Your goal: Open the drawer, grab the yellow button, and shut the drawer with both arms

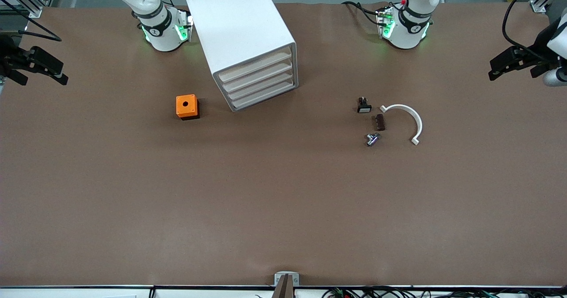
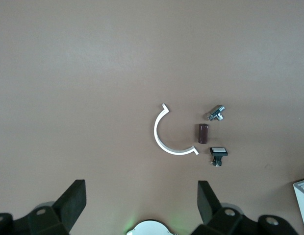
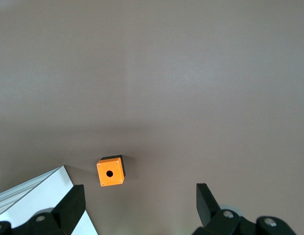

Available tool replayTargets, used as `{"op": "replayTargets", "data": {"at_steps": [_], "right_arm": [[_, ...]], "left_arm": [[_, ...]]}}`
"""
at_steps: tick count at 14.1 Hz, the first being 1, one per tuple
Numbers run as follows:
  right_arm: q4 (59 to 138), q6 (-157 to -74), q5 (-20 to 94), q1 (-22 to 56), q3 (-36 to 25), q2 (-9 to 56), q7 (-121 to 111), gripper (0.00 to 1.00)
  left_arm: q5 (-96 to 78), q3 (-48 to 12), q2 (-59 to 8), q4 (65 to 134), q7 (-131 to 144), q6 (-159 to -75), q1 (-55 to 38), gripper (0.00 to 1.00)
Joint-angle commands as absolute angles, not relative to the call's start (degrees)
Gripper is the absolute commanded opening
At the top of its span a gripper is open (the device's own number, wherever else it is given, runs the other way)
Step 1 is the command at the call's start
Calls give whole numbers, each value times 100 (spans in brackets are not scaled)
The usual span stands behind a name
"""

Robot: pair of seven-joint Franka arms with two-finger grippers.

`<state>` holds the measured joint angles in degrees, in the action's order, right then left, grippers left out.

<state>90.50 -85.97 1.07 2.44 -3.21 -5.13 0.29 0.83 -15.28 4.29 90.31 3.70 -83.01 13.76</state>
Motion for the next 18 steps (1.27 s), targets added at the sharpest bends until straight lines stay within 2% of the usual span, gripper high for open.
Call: {"op": "replayTargets", "data": {"at_steps": [1,4,6,10,16,18], "right_arm": [[8903,-8543,35,123,-237,-448,9,100],[8903,-8543,35,123,-237,-448,0,100],[8903,-8543,35,123,-237,-448,0,100],[8903,-8543,35,123,-237,-439,-17,100],[8851,-8534,105,141,-229,-448,9,100],[8641,-8525,141,193,-220,-448,9,100]], "left_arm": [[88,-1556,404,8903,282,-8262,1424,100],[97,-1556,229,8869,290,-8279,1389,100],[97,-1591,-200,8562,360,-8271,1362,100],[168,-1608,-816,8596,396,-8358,1380,100],[-359,-1643,-1712,8587,1552,-9192,1257,100],[-605,-1644,-1906,8578,2439,-9395,968,100]]}}
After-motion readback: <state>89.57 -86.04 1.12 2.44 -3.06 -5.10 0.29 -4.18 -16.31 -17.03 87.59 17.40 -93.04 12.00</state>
